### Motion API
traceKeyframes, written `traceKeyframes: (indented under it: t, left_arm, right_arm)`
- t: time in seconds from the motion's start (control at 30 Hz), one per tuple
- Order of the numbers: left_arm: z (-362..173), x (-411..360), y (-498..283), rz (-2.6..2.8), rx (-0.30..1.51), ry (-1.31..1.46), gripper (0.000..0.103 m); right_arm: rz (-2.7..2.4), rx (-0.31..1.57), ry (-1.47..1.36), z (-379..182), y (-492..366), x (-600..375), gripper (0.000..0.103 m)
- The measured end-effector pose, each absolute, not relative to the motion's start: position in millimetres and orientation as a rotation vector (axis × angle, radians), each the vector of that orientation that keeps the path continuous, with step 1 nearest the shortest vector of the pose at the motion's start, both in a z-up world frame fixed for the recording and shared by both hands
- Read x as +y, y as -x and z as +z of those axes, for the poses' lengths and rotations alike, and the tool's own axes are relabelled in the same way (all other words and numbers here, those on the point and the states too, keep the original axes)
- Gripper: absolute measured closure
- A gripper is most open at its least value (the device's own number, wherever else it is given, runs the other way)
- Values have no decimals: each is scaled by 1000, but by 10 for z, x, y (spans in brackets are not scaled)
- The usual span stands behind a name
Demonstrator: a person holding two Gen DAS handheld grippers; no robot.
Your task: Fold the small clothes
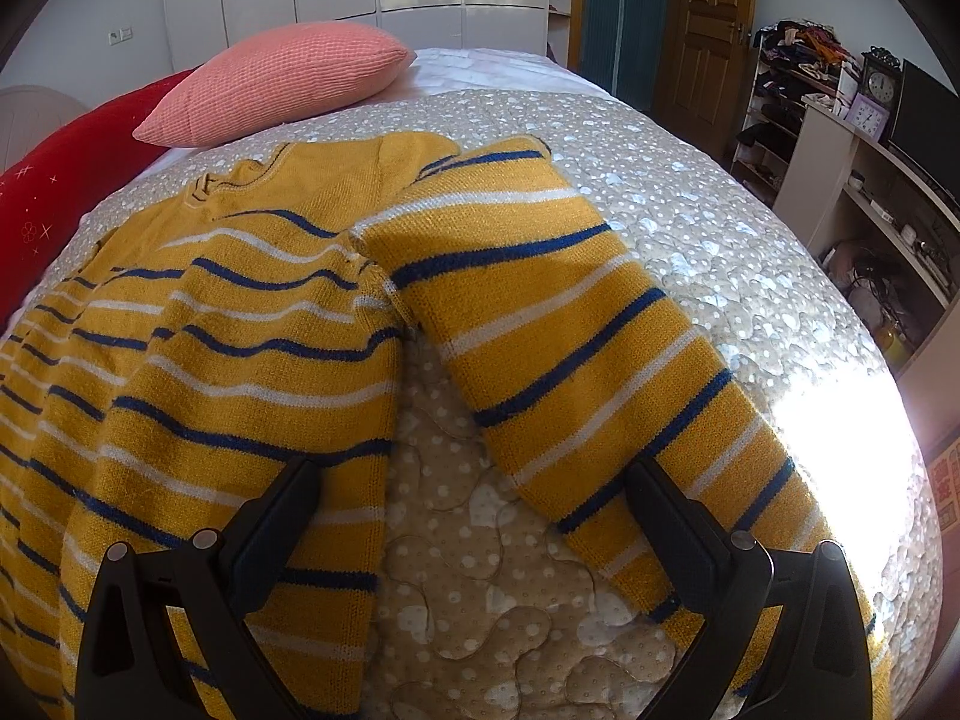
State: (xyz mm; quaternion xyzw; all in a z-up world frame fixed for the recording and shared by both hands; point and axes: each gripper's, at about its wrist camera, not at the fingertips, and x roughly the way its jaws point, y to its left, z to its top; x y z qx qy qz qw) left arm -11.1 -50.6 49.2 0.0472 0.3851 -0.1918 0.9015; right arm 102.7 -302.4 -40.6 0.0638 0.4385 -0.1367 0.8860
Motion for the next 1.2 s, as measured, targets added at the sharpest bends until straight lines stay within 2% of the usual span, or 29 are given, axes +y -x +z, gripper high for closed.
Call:
traceKeyframes:
  t: [1.2]
  left_arm:
    - [280, 115, 14, -368, 807, 75, 0]
  right_arm:
    - [-287, 911, -135, -402, -1027, -3021, 0]
